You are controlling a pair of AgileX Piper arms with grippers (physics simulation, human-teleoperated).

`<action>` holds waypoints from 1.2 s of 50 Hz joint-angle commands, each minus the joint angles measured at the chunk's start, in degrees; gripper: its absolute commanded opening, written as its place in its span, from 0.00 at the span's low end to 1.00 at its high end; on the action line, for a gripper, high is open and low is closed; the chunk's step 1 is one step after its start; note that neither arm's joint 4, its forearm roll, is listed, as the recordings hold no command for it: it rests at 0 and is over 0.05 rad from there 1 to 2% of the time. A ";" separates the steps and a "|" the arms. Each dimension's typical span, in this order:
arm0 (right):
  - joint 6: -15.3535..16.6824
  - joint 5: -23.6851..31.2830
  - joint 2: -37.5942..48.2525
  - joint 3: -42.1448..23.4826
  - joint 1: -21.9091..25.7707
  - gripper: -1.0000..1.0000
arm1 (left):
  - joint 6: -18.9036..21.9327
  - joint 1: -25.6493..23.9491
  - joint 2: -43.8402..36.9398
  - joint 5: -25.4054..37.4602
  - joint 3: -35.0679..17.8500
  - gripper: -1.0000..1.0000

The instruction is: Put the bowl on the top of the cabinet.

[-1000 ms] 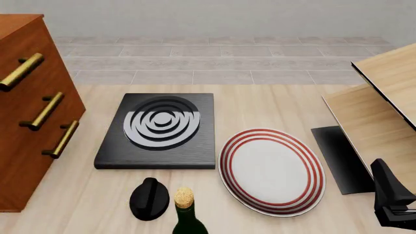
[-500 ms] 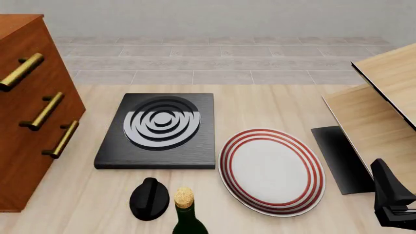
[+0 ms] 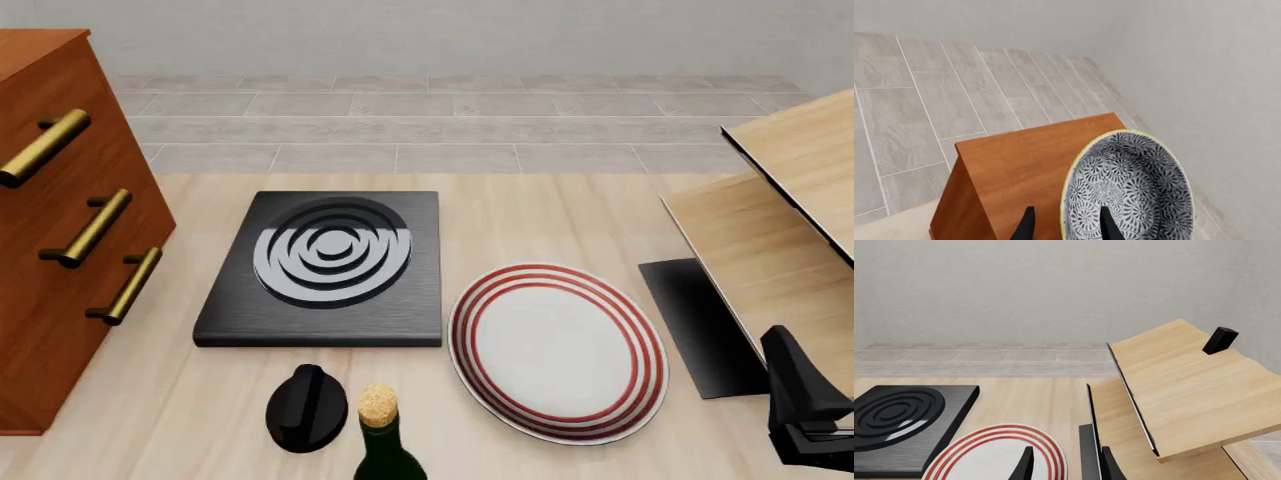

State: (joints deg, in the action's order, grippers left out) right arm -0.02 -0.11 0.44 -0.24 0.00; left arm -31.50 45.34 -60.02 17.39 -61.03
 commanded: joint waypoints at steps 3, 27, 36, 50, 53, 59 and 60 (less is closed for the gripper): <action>0.00 0.00 0.00 0.00 0.00 1.00 | 1.87 0.77 0.72 -0.60 -0.46 1.00; 0.00 0.00 -0.02 0.00 0.00 1.00 | 2.50 0.10 3.13 -0.30 -0.05 1.00; 0.00 0.00 0.00 0.00 -0.01 1.00 | 2.53 -0.12 3.88 -0.22 0.03 1.00; 0.00 0.00 0.00 0.00 0.00 1.00 | 2.01 -0.67 5.35 0.50 -0.22 1.00; -0.02 0.00 0.00 0.00 -0.01 1.00 | 1.98 -0.85 6.22 0.67 -0.05 1.00; 0.00 0.00 0.01 0.00 0.02 1.00 | 1.86 -1.15 7.05 1.06 0.02 1.00; 0.00 0.00 0.01 0.00 0.01 1.00 | 1.86 -1.07 7.07 1.00 0.00 1.00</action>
State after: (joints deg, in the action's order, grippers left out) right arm -0.02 -0.11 0.44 -0.24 0.00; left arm -29.42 44.61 -54.22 17.90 -61.04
